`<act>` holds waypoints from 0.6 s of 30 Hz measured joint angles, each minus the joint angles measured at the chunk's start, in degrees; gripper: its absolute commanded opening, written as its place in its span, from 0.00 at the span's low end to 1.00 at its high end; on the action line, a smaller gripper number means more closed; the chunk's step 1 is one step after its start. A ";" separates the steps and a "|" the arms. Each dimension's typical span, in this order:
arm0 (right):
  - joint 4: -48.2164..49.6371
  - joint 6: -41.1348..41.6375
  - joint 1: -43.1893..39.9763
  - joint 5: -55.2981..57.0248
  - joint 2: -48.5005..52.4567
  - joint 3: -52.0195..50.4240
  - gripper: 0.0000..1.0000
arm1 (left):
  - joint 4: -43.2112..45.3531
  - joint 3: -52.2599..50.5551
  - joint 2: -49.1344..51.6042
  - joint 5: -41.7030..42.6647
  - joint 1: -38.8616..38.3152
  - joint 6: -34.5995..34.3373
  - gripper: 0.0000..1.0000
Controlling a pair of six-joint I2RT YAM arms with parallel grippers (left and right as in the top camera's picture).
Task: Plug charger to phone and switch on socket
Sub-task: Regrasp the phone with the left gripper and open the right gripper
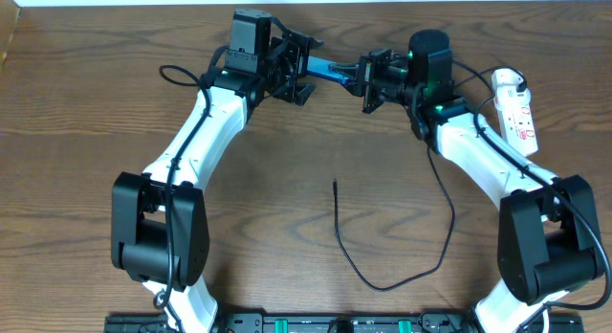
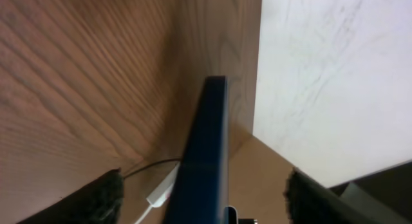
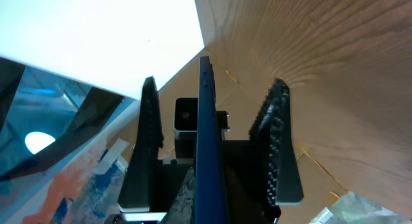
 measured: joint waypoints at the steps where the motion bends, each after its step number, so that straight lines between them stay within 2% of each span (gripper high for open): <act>1: 0.00 0.13 0.13 0.17 0.00 0.00 0.01 | 0.00 0.00 0.00 -0.07 0.00 -0.07 0.61; 8: 0.00 0.59 0.61 0.98 0.02 0.00 0.01 | 0.02 0.00 0.00 -0.37 0.00 -0.33 0.30; 12: 0.02 0.63 0.66 1.11 0.02 0.00 0.01 | 0.00 0.00 0.00 -0.44 0.00 -0.59 0.09; 18: -0.02 2.38 0.92 1.55 0.02 -0.02 0.02 | 0.33 0.00 -0.04 -0.50 0.09 -1.09 0.08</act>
